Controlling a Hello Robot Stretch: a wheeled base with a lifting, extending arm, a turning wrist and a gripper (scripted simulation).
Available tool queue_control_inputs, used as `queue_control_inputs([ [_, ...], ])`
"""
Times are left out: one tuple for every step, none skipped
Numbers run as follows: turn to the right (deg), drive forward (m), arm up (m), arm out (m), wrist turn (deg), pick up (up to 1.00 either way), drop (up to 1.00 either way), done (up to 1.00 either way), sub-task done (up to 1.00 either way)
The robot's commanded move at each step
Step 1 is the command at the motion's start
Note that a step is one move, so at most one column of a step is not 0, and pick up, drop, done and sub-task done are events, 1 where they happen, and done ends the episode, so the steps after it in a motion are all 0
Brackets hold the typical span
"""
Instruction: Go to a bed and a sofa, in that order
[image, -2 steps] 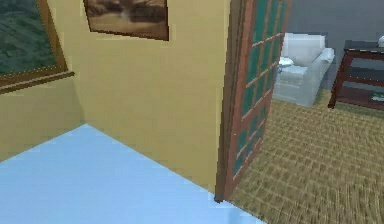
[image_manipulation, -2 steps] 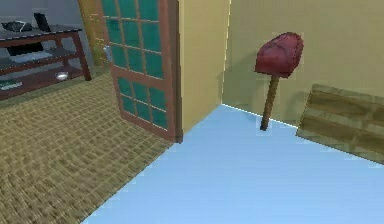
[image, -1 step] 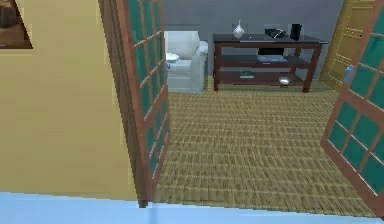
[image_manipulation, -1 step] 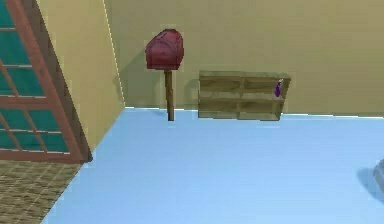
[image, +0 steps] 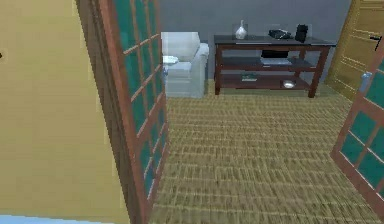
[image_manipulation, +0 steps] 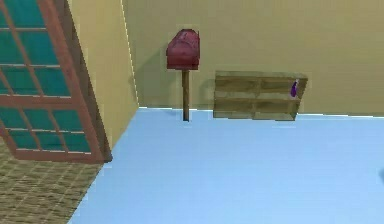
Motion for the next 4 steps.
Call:
queue_control_inputs([
  [18.0,0.00,0.00,0.00,0.0,0.00,0.00,0.00,0.00],
  [0.0,0.65,0.00,0.00,0.0,0.00,0.00,0.00,0.00],
  [-12.0,0.00,0.00,0.00,0.0,0.00,0.00,0.00,0.00],
  [0.0,1.00,0.00,0.00,0.0,0.00,0.00,0.00,0.00],
])
